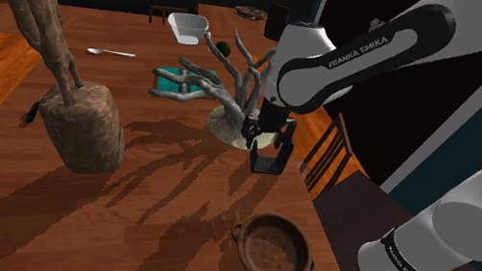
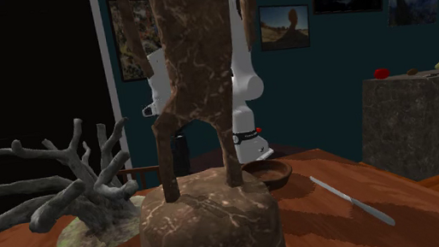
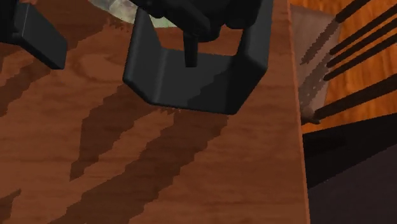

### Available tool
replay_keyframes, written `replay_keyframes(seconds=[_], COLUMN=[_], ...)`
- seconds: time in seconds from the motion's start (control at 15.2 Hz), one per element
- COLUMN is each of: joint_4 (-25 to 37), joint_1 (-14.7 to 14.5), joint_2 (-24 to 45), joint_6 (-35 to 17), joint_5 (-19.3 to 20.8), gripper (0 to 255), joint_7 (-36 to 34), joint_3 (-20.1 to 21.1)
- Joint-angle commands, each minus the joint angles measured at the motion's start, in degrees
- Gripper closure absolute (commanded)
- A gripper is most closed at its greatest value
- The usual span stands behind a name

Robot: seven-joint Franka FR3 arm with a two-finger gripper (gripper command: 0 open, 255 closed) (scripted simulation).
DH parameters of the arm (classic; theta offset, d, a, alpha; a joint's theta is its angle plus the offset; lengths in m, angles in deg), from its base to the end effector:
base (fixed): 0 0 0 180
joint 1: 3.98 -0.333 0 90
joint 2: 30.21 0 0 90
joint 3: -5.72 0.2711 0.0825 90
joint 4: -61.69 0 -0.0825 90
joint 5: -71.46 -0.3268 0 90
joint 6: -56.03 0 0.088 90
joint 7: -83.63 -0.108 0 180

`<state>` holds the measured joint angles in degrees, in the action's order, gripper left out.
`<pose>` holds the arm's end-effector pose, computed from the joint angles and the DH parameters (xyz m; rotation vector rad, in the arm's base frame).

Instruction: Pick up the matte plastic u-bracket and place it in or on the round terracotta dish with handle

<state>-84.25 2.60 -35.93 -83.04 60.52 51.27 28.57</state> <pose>0.3970 0.1146 0.2997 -3.0032 0.6545 0.0882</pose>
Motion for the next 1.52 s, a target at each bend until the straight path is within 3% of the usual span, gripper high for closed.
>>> replay_keyframes(seconds=[0.0,0.07,0.13,0.59,1.12,1.19,1.45], joint_4=[1.2,1.2,1.1,0.2,0.2,0.2,0.1], joint_1=[2.3,3.6,3.8,2.7,2.7,2.7,2.7], joint_2=[3.6,5.1,5.3,10.8,10.8,10.8,10.7], joint_6=[0.9,0.9,0.9,-5.7,-5.7,-5.7,-5.8], joint_5=[-9.2,-14.2,-14.8,-16.0,-16.0,-16.0,-16.1], gripper=[0,0,0,0,0,255,255], joint_7=[-4.5,-6.3,-6.5,-5.8,-5.8,-5.8,-5.8], joint_3=[-3.0,-4.4,-4.5,-3.4,-3.4,-3.4,-3.4])
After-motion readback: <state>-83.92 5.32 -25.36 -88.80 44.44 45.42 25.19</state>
